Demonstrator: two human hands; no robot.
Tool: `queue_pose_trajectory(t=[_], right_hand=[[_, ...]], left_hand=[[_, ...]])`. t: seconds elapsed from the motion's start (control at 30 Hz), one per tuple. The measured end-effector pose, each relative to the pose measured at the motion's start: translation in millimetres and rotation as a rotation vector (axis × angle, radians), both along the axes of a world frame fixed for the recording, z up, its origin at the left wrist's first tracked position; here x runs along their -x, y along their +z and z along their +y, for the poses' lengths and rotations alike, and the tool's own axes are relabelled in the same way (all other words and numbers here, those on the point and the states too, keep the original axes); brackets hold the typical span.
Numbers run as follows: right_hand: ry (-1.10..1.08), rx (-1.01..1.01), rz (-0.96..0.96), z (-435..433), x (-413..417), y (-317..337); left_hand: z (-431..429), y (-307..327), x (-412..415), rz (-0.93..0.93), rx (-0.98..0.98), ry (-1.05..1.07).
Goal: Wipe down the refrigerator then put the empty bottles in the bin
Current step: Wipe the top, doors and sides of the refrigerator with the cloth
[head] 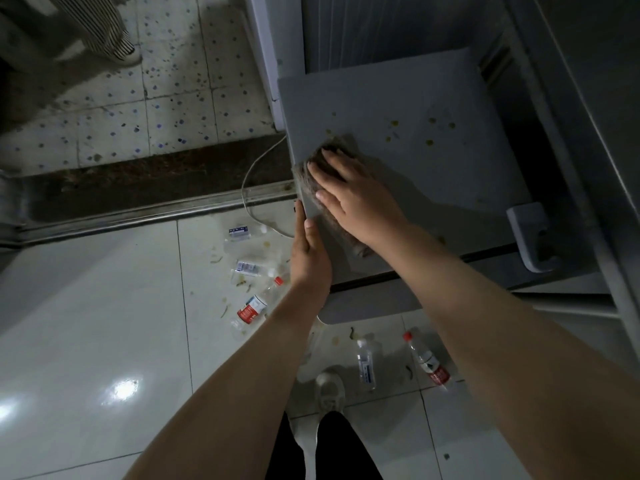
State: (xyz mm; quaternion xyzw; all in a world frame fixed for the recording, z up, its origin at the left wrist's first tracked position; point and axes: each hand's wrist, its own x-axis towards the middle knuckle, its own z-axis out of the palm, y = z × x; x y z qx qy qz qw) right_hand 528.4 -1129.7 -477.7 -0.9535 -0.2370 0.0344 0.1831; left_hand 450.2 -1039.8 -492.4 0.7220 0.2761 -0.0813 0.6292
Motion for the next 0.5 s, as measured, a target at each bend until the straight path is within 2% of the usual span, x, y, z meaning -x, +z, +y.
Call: queue_pose_trajectory(t=[0.13, 0.23, 0.5], right_hand=[[0.022, -0.05, -0.081, -10.7, 31.3, -6.4], [-0.013, -0.059, -0.074, -14.2, 44.2, -7.9], [-0.089, -0.019, -0.178, -1.3, 20.0, -9.1]], left_hand=[[2.2, 0.3, 4.2, 0.021, 0.021, 0.007], [1.8, 1.0, 3.6, 0.016, 0.028, 0.009], [-0.6, 1.4, 2.2, 0.038, -0.088, -0.018]])
